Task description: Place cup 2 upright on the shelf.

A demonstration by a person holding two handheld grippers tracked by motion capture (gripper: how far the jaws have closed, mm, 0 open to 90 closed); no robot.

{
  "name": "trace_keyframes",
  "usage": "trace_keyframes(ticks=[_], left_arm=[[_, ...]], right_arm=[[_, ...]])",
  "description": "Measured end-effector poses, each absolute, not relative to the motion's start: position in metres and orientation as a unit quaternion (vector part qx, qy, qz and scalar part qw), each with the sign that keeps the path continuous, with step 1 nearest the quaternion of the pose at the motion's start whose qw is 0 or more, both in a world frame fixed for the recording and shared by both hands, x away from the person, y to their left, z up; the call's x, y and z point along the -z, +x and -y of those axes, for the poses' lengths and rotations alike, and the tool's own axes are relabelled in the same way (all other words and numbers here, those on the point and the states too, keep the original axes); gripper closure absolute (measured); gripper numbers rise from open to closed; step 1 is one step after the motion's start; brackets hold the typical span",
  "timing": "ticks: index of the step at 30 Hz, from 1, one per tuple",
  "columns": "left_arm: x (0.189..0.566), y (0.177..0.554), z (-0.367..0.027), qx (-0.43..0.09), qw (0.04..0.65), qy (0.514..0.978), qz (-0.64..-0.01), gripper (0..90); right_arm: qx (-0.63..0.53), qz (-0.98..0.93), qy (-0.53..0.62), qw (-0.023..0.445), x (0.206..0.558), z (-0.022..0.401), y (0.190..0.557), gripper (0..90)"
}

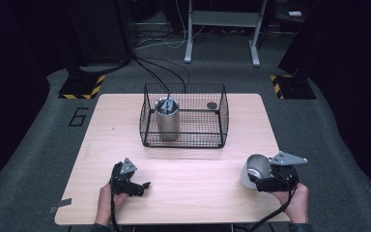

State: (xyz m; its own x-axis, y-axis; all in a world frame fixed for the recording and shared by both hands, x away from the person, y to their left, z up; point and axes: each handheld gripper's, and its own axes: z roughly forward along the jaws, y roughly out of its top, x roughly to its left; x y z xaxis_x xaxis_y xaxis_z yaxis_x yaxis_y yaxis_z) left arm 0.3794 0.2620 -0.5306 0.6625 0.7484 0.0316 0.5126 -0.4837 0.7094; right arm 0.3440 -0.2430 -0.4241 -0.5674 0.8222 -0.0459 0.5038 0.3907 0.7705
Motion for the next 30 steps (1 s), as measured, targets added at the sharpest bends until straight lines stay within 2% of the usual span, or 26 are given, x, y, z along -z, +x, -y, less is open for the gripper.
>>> trace_keyframes(ticks=[30], left_arm=[[0.531,0.379,-0.261,-0.168,0.349,0.841,-0.377,0.5]], right_arm=[[-0.377,-0.826,0.360,0.214,0.392,0.194,0.376,5.9]])
